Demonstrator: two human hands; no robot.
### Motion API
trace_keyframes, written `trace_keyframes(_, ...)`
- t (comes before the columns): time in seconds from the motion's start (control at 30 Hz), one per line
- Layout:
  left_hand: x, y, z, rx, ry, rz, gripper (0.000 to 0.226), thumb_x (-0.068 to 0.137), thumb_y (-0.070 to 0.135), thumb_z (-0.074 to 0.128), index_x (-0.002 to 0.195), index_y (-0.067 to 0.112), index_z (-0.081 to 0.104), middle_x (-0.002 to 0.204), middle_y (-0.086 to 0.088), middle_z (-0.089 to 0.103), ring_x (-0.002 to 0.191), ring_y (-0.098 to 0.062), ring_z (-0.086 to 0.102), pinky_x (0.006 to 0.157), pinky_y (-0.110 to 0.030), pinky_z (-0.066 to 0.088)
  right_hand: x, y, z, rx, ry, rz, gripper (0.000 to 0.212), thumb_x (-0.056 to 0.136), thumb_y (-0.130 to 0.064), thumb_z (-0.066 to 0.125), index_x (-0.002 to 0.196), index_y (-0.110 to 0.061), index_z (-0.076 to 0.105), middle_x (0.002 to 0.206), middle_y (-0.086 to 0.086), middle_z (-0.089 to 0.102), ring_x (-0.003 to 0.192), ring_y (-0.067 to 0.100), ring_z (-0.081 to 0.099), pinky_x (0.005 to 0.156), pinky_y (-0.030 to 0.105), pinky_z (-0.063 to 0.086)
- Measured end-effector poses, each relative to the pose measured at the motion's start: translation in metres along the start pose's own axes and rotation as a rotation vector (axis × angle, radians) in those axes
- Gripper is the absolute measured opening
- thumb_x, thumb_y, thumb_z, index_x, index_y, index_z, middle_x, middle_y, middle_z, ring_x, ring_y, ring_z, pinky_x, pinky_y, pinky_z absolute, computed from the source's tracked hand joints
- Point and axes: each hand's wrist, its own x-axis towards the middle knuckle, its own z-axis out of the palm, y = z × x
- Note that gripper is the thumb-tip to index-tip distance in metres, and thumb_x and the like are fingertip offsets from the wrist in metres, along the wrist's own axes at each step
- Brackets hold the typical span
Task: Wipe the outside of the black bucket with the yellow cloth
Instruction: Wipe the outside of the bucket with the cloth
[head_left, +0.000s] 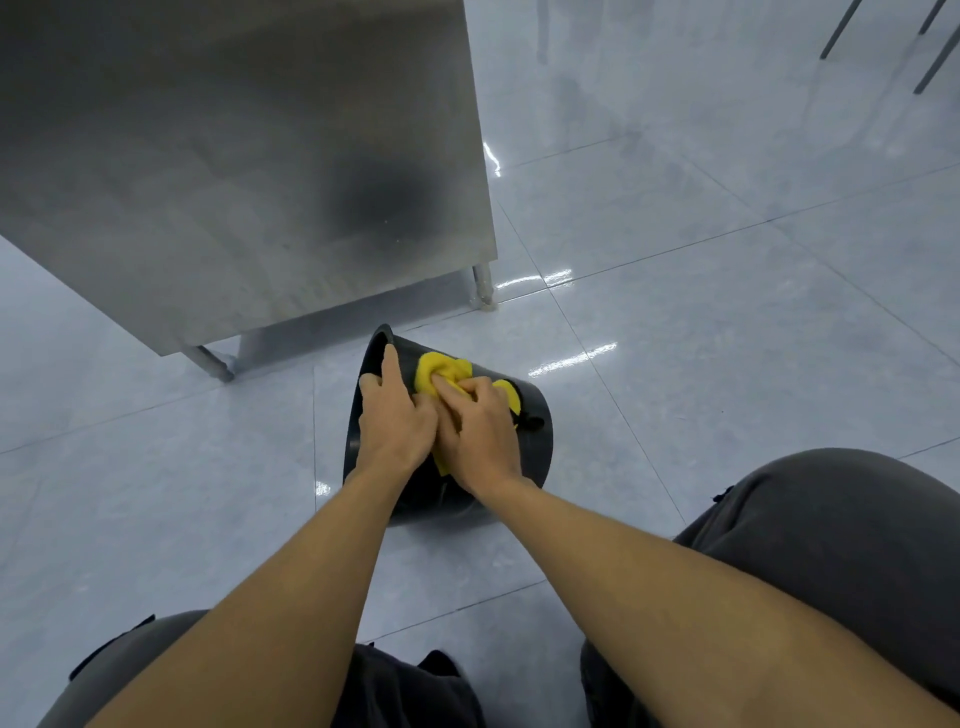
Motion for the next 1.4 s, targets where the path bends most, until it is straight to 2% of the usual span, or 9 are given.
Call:
trace_keyframes(0.1, -0.005, 0.001, 0.003, -0.02, 0.083, 0.068, 0.06, 0.097, 0.009, 0.056, 0.151, 0.006, 0.031, 0.139, -0.014, 0.041, 0.105, -0.021, 0.052, 0.087, -0.031, 0.046, 0.004, 0.021, -0.004, -0.099, 0.019, 0.218, 0.039, 0.1, -0.041, 0.045, 0.137, -0.034, 0.054, 0.121, 0.008, 0.052, 0.108, 0.029, 0.044, 0.09, 0.042, 0.045)
trace_keyframes(0.27, -0.007, -0.002, 0.003, 0.074, 0.083, 0.015, 0.065, 0.099, 0.013, 0.053, 0.158, 0.014, 0.024, 0.141, -0.011, 0.049, 0.104, -0.029, 0.059, 0.09, -0.042, 0.051, -0.001, 0.044, -0.014, -0.092, -0.028, 0.514, 0.042, 0.103, -0.042, 0.039, 0.142, -0.032, 0.048, 0.134, 0.01, 0.042, 0.12, 0.031, 0.041, 0.095, 0.038, 0.041)
trace_keyframes(0.43, -0.004, 0.0, 0.005, 0.081, 0.035, -0.023, 0.078, 0.099, 0.014, 0.048, 0.164, 0.027, 0.008, 0.124, -0.012, 0.05, 0.09, -0.028, 0.057, 0.086, -0.052, 0.054, -0.001, 0.029, -0.008, -0.076, -0.001, 0.33, 0.04, 0.101, -0.036, 0.047, 0.139, -0.027, 0.053, 0.127, 0.012, 0.046, 0.112, 0.031, 0.044, 0.094, 0.038, 0.043)
trace_keyframes(0.53, -0.002, 0.004, 0.005, 0.021, 0.031, -0.038, 0.078, 0.099, 0.019, 0.049, 0.164, 0.028, 0.007, 0.128, -0.011, 0.05, 0.104, -0.032, 0.058, 0.094, -0.054, 0.052, -0.001, 0.008, -0.004, 0.01, -0.026, 0.058, 0.035, 0.1, -0.035, 0.051, 0.132, -0.025, 0.059, 0.115, 0.008, 0.05, 0.102, 0.027, 0.046, 0.086, 0.041, 0.048)
trace_keyframes(0.67, 0.001, 0.004, 0.001, 0.006, 0.056, -0.059, 0.066, 0.099, 0.026, 0.05, 0.159, 0.023, 0.023, 0.138, -0.012, 0.054, 0.123, -0.035, 0.057, 0.103, -0.054, 0.049, -0.002, -0.005, -0.001, 0.031, -0.036, -0.046, 0.034, 0.1, -0.036, 0.051, 0.133, -0.029, 0.058, 0.116, 0.002, 0.051, 0.105, 0.022, 0.045, 0.083, 0.037, 0.051)
trace_keyframes(0.83, -0.003, 0.0, -0.002, -0.036, 0.096, -0.07, 0.041, 0.093, 0.012, 0.052, 0.13, 0.013, 0.034, 0.103, -0.013, 0.065, 0.085, -0.032, 0.065, 0.073, -0.048, 0.056, 0.0, 0.022, -0.002, -0.141, 0.018, 0.202, 0.041, 0.1, -0.042, 0.045, 0.139, -0.034, 0.053, 0.124, 0.009, 0.052, 0.109, 0.029, 0.043, 0.094, 0.042, 0.044)
trace_keyframes(1.0, -0.006, -0.001, -0.002, 0.137, 0.072, -0.022, 0.049, 0.1, 0.018, 0.05, 0.147, 0.021, 0.034, 0.11, -0.01, 0.067, 0.086, -0.026, 0.061, 0.073, -0.041, 0.049, -0.006, 0.043, -0.01, -0.168, 0.027, 0.516, 0.042, 0.102, -0.044, 0.037, 0.141, -0.034, 0.048, 0.137, 0.01, 0.044, 0.121, 0.03, 0.039, 0.097, 0.045, 0.045)
trace_keyframes(1.23, -0.003, -0.001, 0.001, 0.061, 0.005, -0.043, 0.076, 0.096, 0.017, 0.047, 0.163, 0.032, 0.013, 0.112, -0.01, 0.06, 0.093, -0.029, 0.061, 0.086, -0.049, 0.054, -0.004, 0.014, -0.001, -0.112, 0.011, 0.078, 0.04, 0.1, -0.035, 0.047, 0.139, -0.026, 0.053, 0.122, 0.011, 0.05, 0.105, 0.028, 0.043, 0.089, 0.041, 0.047)
trace_keyframes(1.4, -0.006, -0.003, 0.002, -0.017, 0.044, -0.039, 0.066, 0.096, 0.024, 0.049, 0.156, 0.024, 0.021, 0.126, -0.011, 0.06, 0.106, -0.034, 0.063, 0.091, -0.053, 0.054, -0.004, 0.002, 0.006, -0.063, -0.05, -0.075, 0.041, 0.099, -0.031, 0.051, 0.141, -0.031, 0.05, 0.129, 0.006, 0.051, 0.113, 0.024, 0.042, 0.087, 0.037, 0.048)
